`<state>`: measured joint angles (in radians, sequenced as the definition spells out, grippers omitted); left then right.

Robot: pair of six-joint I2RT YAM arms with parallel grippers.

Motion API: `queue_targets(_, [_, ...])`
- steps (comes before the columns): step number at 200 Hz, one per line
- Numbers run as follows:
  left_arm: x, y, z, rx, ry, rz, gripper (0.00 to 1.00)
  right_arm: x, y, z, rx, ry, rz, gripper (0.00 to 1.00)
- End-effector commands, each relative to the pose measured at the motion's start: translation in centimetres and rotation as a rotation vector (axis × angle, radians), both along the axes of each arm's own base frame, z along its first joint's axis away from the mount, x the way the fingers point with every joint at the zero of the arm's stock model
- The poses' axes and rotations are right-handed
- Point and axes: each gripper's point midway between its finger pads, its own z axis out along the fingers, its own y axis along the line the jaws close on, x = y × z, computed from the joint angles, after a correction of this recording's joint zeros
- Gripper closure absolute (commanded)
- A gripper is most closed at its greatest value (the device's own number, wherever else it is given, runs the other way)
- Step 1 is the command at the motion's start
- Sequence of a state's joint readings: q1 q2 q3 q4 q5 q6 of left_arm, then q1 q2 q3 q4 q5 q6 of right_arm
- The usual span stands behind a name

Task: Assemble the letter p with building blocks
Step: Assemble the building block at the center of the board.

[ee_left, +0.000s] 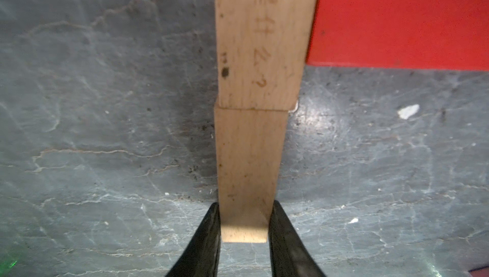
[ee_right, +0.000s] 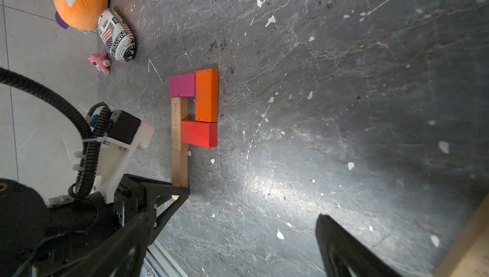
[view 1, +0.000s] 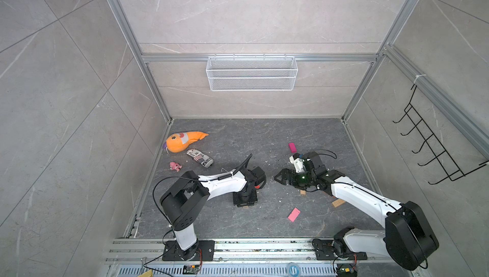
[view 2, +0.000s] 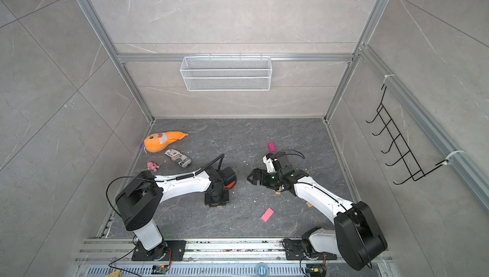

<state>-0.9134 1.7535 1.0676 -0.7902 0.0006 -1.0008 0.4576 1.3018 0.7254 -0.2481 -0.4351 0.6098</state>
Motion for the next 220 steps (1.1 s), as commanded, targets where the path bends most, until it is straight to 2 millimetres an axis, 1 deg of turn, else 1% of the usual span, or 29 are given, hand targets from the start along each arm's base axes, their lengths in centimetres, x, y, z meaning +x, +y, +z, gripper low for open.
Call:
queue_targets(1, [0.0,0.6,0.3,0.031,0.005,-0.006,0.65,-0.2,-0.1,-0.8,0.003,0.020,-0.001,0.00])
queue_targets(32, [-0.1,0.6,0.3,0.030,0.005,-0.008,0.62,-0.3,-0.1,-0.9,0.003,0.022,-0.003,0.00])
queue_targets(53, [-0.2,0.4,0.4,0.024,0.000,-0.009,0.53,-0.3,-0.1,-0.9,0.005,0.022,-0.001,0.00])
queue_targets(71, [-0.2,0.1,0.6,0.009,-0.005,-0.011,0.48,-0.3,-0.1,-1.0,0.005,0.023,-0.002,0.00])
queue_targets(106, [0.2,-0.6,2.1,-0.051,-0.041,-0.024,0.35,0.0,0.0,-0.4,0.006,0.008,0.003,0.00])
queue_targets(115, [0.3,-0.8,2.8,-0.074,-0.057,-0.030,0.33,0.1,0.0,-0.3,0.002,0.005,0.002,0.00])
queue_targets(121, [0.4,-0.8,3.3,-0.088,-0.070,-0.033,0.29,0.2,0.0,-0.2,0.001,0.001,0.000,0.00])
queue_targets(133, [0.5,-1.1,4.5,-0.125,-0.100,-0.042,0.19,0.5,0.1,0.1,0.000,-0.008,0.001,0.00])
queue_targets(136, [0.6,-1.1,4.9,-0.137,-0.109,-0.043,0.15,0.5,0.1,0.0,-0.003,-0.006,0.002,0.00])
queue_targets(141, [0.7,-1.2,5.5,-0.154,-0.123,-0.048,0.12,0.7,0.1,0.2,-0.003,-0.010,0.002,0.00])
queue_targets(144, [0.8,-1.3,5.9,-0.166,-0.134,-0.050,0.07,0.7,0.2,0.3,-0.003,-0.011,0.003,0.00])
queue_targets(149, [0.8,-1.4,6.4,-0.183,-0.148,-0.055,0.05,0.9,0.2,0.4,-0.003,-0.013,0.002,0.00])
queue_targets(153, [0.8,-1.4,6.9,-0.196,-0.163,-0.059,0.01,1.0,0.2,0.5,-0.003,-0.015,0.000,0.00])
queue_targets(185, [1.3,-1.6,10.5,-0.304,-0.272,-0.083,0.00,1.7,0.4,1.1,-0.002,-0.028,-0.001,0.00])
queue_targets(220, [1.8,-1.3,14.1,-0.384,-0.390,-0.120,0.00,2.1,0.5,1.7,-0.008,-0.038,-0.001,0.00])
